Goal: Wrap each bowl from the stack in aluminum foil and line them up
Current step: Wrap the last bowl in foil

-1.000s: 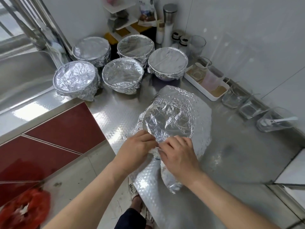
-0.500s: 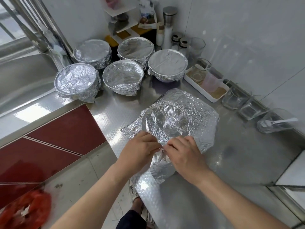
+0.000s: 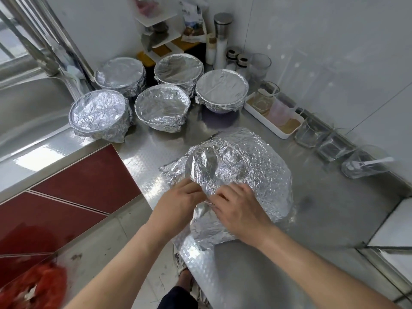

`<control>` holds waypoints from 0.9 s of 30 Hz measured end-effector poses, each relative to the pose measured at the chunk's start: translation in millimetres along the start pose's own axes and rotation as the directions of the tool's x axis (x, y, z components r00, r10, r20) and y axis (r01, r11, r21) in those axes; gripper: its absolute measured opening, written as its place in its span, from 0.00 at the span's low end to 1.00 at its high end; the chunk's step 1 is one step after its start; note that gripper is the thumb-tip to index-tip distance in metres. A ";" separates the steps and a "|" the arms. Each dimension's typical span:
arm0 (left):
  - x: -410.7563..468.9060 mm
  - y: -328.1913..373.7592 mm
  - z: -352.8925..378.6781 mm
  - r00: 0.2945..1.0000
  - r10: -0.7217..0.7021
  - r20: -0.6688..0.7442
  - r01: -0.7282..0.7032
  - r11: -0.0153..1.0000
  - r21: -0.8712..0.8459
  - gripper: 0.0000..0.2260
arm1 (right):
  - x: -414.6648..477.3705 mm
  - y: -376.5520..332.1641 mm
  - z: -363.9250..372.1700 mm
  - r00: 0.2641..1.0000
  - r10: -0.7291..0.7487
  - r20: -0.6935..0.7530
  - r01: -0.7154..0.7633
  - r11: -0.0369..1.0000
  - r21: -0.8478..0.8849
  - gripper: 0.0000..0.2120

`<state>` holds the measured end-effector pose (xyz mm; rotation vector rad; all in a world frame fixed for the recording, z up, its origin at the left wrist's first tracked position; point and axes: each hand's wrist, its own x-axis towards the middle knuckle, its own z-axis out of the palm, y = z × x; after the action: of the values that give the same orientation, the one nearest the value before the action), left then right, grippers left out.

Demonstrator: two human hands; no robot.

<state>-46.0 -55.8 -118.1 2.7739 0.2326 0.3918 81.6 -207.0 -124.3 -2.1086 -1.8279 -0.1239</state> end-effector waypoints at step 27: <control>0.9 9.1 -0.3 0.997 -0.027 -0.078 0.027 1.000 -0.007 0.08 | -2.5 7.2 -1.7 0.997 0.064 -0.040 -0.064 0.998 0.015 0.14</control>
<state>-44.2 -64.0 -114.5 2.7492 0.2864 0.4938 88.5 -210.7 -124.9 -2.1369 -1.7314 -0.1367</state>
